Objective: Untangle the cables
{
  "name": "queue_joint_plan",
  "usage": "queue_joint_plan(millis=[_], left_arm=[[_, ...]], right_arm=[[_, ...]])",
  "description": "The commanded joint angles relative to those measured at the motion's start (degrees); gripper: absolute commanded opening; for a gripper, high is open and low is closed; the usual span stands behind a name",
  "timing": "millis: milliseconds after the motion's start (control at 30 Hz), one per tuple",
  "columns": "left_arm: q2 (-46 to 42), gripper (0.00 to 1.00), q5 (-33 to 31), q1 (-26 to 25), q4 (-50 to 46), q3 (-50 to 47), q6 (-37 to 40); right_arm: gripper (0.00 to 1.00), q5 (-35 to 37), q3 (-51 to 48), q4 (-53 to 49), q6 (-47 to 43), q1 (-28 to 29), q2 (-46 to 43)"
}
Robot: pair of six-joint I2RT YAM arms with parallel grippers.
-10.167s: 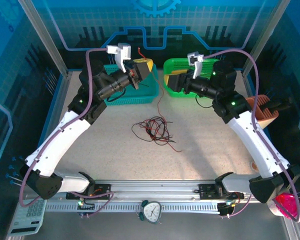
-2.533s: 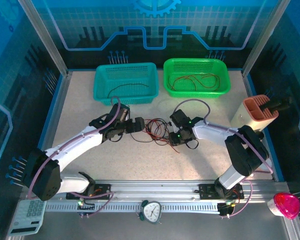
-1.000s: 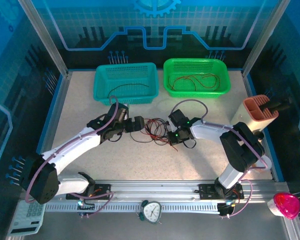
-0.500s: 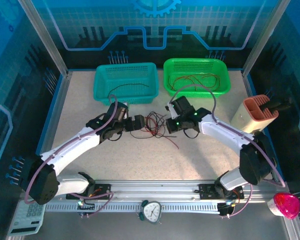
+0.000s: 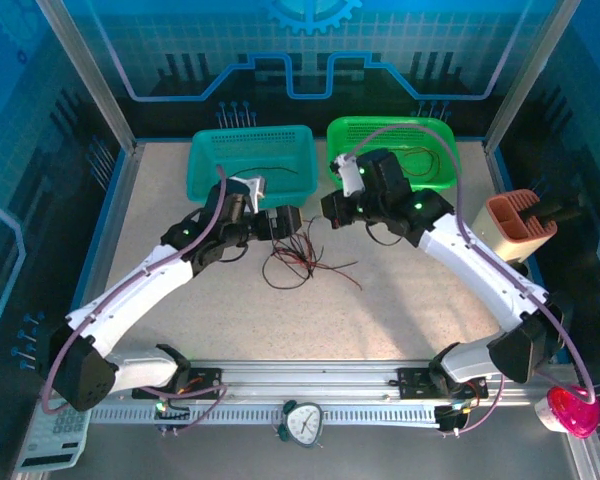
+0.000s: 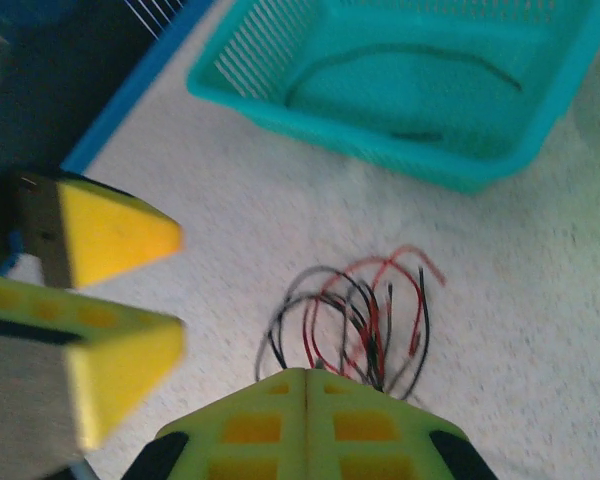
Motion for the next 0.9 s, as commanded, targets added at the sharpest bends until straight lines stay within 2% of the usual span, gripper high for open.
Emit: queue_joint_plan(millis=[0,300,467,567,633,733,867], left_arm=[[-1.13,0.99,2.71,-0.41,1.81,3.54,4.28],[-2.18,0.99,3.78,-0.06,3.86,7.00,10.98],[-3.12,0.99,2.97,0.02,3.03,4.91,10.53],[-5.14,0.99,0.04,0.07,1.58,2.36,10.18],[-7.10,0.99,-2.22,0.29,1.18,0.25,9.61],[-9.88,0.99,-5.25,1.14,0.74,-2.56,7.75],[-12.08,0.99,-7.69,2.54,0.46,-4.60,5.39]], right_arm=[[0.00,-3.80,5.25,1.58,1.06,-0.19,-1.96],[0.00,-3.87,11.96,5.33,-0.07,-0.18,-2.25],[0.01,0.08,4.62,3.08,0.66,-0.43,-2.92],[0.23,0.38,-5.35,2.52,2.79,-0.45,-5.76],[0.33,0.06,-12.12,2.24,3.37,0.12,-8.16],[0.39,1.96,-19.76,0.02,4.05,2.17,-11.66],[0.48,-0.41,-26.65,-0.61,8.32,3.86,-15.54]])
